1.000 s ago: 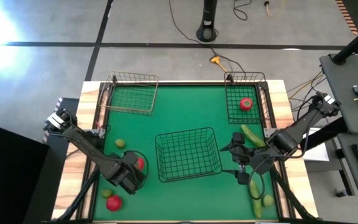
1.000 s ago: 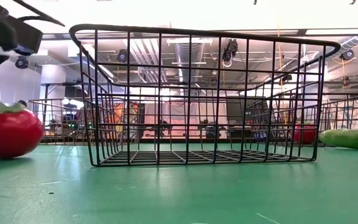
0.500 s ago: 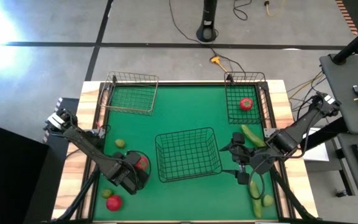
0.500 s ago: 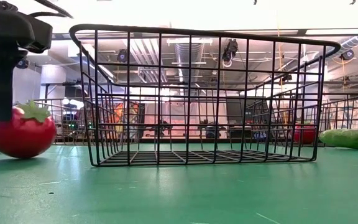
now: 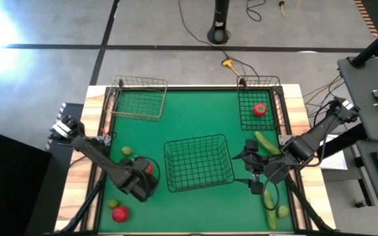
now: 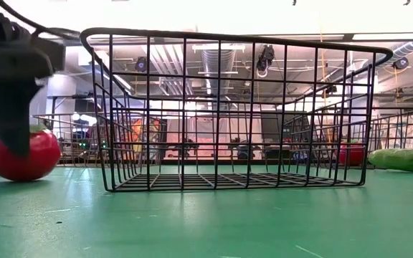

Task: Sort produce into baskets
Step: Put the top tomato into the top black wire basket

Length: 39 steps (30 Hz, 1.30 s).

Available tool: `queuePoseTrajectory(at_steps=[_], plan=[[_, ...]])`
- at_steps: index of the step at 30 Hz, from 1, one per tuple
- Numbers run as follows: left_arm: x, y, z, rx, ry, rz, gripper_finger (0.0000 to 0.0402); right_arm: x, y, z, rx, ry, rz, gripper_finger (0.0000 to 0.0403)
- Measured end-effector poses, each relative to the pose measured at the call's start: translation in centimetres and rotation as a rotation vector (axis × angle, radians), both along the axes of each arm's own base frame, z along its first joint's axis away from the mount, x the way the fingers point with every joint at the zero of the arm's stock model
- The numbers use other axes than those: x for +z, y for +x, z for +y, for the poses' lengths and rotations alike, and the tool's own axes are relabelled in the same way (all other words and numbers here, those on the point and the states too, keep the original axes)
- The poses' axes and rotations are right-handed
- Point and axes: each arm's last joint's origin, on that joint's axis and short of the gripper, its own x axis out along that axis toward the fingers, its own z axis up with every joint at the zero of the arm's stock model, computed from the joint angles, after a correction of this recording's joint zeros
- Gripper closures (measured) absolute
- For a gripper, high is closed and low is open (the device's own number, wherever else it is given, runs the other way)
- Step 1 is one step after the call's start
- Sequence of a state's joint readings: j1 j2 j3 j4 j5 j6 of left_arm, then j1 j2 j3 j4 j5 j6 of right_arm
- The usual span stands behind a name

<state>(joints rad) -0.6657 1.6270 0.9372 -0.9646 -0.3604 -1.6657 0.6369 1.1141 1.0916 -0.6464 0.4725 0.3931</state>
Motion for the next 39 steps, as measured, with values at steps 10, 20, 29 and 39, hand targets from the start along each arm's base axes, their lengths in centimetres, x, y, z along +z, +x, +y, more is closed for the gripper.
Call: queuePoseTrajectory(at_steps=[10,20,29,39], plan=[[-0.5,0.3,0.3,-0.001,0.059,-0.054,0.0065,0.0,0.0,0.0,0.0,0.0,0.0,0.0035],[-0.8,0.9,0.9,0.038,0.082,-0.12,0.0058,0.0,0.0,0.0,0.0,0.0,0.0,0.0035],[-2.0,0.6,1.5,0.038,0.076,-0.134,0.0061,0.0,0.0,0.0,0.0,0.0,0.0,0.0035],[-0.8,1.2,0.9,0.0,0.061,-0.119,0.0119,0.1,0.1,0.0,-0.001,0.01,-0.015,0.0035]])
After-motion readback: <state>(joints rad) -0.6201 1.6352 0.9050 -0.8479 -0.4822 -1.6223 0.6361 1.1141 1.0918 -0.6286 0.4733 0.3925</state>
